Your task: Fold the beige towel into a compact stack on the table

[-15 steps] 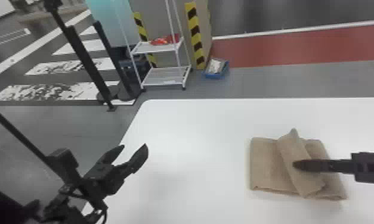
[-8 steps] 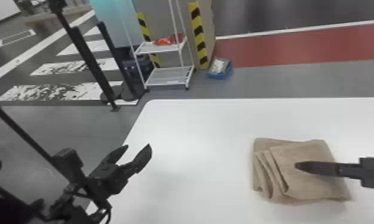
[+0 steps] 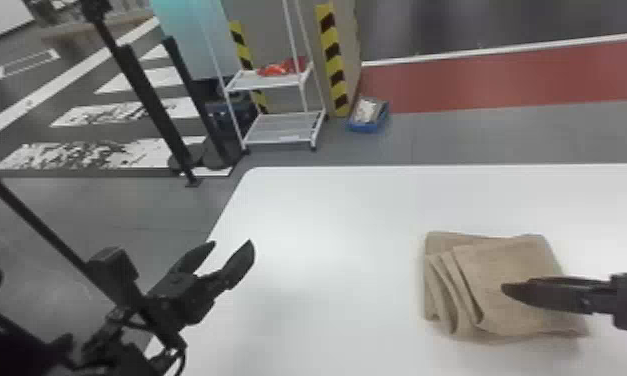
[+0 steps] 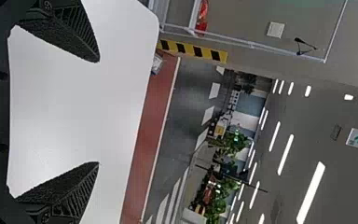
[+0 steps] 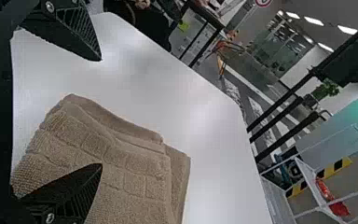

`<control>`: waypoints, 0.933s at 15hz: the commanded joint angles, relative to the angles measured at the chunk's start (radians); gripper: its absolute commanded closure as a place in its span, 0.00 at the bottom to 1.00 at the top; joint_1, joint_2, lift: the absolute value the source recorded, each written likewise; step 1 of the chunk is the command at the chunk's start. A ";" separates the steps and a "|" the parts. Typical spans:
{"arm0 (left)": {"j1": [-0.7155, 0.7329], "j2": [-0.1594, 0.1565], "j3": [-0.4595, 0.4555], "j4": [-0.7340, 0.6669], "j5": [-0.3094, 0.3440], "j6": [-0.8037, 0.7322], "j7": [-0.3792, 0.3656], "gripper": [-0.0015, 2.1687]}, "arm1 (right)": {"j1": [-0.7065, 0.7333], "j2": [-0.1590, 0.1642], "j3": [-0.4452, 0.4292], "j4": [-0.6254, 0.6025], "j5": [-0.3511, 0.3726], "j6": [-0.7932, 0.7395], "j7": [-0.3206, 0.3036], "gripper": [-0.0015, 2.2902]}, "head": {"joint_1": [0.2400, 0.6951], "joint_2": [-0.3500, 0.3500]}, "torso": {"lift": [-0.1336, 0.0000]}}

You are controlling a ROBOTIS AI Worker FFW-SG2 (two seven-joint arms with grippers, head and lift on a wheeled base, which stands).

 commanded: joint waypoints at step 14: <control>-0.233 -0.005 -0.143 0.006 -0.035 0.277 -0.237 0.04 | -0.024 0.001 0.095 0.088 0.042 -0.208 -0.301 0.09 | 1.00 0.75 | 0.07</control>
